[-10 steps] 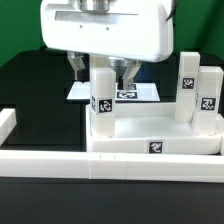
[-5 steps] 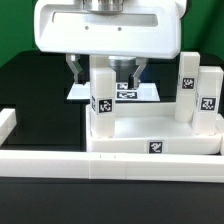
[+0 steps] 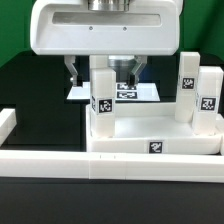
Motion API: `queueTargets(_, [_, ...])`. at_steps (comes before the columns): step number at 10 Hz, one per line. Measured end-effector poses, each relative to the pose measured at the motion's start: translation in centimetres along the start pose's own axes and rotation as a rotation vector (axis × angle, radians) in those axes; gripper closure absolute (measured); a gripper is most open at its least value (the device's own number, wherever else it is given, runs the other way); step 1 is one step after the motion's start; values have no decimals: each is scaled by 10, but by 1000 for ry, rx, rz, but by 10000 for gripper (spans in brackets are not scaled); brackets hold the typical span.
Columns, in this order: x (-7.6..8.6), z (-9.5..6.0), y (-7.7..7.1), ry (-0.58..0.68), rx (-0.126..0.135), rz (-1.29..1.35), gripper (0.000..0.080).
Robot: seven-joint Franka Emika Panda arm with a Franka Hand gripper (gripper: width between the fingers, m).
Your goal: Assemble desk
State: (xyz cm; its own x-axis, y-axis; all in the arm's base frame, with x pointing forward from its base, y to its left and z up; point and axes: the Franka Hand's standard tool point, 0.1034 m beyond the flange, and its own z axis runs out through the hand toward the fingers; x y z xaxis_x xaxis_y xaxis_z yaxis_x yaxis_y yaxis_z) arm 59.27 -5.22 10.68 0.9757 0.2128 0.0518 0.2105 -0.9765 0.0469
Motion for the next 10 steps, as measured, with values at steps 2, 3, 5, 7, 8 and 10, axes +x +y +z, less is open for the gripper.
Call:
queueTargets(2, [0, 0, 1, -2, -3, -34, 150])
queueTargets(3, [0, 0, 1, -2, -3, -33, 294])
queueTargets(5, [0, 0, 1, -1, -3, -17, 509])
queueTargets(7, [0, 0, 1, -1, -1, 11, 509])
queueTargets(8, [0, 0, 1, -1, 0, 137, 509])
queueTargets(10, [0, 0, 1, -1, 1, 249, 509])
